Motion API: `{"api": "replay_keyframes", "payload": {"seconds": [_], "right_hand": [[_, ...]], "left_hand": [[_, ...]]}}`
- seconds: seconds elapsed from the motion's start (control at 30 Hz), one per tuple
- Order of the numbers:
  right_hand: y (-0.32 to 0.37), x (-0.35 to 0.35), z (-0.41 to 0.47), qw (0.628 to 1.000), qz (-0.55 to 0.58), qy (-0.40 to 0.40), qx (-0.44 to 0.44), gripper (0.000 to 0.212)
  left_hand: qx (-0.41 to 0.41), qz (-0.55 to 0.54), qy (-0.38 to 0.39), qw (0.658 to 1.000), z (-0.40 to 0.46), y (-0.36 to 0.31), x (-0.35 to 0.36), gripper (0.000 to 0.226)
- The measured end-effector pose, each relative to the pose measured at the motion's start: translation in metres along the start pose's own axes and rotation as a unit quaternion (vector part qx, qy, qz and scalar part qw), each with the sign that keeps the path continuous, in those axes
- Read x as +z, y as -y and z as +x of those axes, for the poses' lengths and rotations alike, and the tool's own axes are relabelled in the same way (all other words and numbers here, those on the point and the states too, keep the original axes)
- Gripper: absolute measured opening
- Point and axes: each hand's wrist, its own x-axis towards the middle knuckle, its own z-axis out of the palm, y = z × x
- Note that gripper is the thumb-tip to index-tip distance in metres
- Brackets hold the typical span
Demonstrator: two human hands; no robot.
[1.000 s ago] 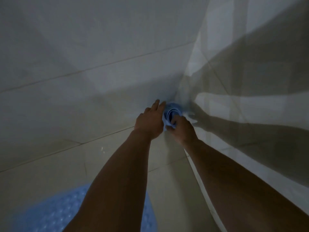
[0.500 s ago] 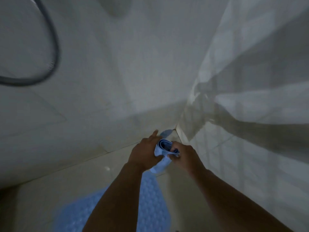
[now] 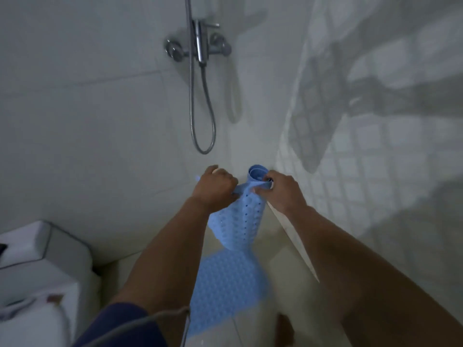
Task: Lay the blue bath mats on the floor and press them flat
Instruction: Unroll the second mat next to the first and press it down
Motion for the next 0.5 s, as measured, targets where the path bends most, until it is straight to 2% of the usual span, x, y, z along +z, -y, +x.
{"api": "replay_keyframes", "payload": {"seconds": [0.17, 0.3, 0.4, 0.5], "right_hand": [[0.046, -0.035, -0.047, 0.996, -0.082, -0.002, -0.040, 0.041], [0.072, -0.045, -0.071, 0.986, -0.142, 0.029, -0.088, 0.044], [0.090, -0.056, -0.082, 0.976, -0.178, 0.044, -0.116, 0.055], [0.102, -0.068, -0.095, 0.969, -0.187, 0.019, -0.160, 0.062]], "left_hand": [[-0.040, 0.009, 0.031, 0.999, -0.064, -0.011, -0.069, 0.035], [-0.060, 0.033, 0.043, 0.997, -0.098, -0.017, -0.107, 0.026], [-0.076, 0.065, 0.037, 0.994, -0.117, -0.024, -0.133, 0.022], [-0.102, 0.091, 0.018, 0.990, -0.135, -0.033, -0.158, 0.025]]}}
